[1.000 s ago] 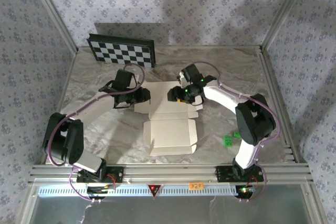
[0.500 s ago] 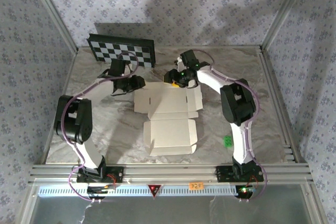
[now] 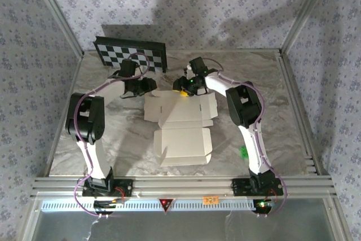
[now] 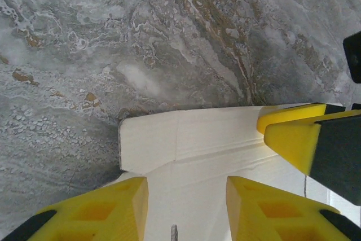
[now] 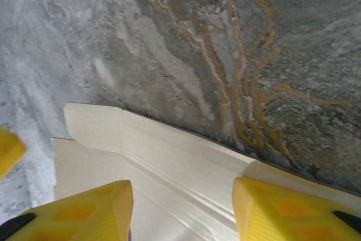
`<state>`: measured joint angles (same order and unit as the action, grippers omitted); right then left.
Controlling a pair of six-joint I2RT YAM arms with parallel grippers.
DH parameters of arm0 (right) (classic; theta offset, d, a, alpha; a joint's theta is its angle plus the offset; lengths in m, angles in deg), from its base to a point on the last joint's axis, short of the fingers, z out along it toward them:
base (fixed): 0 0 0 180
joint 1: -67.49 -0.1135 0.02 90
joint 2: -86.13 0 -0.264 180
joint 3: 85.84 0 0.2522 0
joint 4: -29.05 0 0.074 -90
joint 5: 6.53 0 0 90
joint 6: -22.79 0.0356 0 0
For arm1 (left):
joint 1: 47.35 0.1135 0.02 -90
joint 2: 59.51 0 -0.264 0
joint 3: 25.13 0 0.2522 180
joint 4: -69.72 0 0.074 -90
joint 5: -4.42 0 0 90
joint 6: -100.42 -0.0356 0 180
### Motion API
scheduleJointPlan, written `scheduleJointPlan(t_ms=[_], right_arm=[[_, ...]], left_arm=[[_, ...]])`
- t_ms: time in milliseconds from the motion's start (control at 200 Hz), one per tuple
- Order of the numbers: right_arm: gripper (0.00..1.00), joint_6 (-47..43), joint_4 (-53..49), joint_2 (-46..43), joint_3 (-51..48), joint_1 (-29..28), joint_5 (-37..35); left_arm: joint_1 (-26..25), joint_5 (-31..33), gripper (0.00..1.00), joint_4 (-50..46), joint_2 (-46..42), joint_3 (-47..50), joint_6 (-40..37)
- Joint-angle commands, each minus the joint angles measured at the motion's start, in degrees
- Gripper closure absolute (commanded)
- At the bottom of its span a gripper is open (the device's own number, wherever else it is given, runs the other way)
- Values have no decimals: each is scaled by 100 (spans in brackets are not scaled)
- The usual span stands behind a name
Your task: Fold the paper box
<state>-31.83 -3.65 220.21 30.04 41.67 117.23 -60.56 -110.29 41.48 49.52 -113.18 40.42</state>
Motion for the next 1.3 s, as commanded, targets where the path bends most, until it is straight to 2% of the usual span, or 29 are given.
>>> scheduleJointPlan(t_ms=[0, 635, 940, 1114, 1294], right_arm=[[48, 162, 91, 176, -174, 18, -1], [49, 178, 245, 101, -546, -39, -106], [49, 216, 313, 47, -650, -19, -117], [49, 241, 338, 38, -641, -2, -119], [49, 247, 347, 36, -625, -2, -112]], left_arm=[[18, -161, 57, -96, 241, -326, -63], [19, 444, 43, -1004, 808, -1029, -170], [-47, 21, 55, -1013, 973, -1258, -113], [-83, -19, 53, -1148, 1059, -1429, -97], [-94, 371, 47, -1213, 910, -1379, -113]])
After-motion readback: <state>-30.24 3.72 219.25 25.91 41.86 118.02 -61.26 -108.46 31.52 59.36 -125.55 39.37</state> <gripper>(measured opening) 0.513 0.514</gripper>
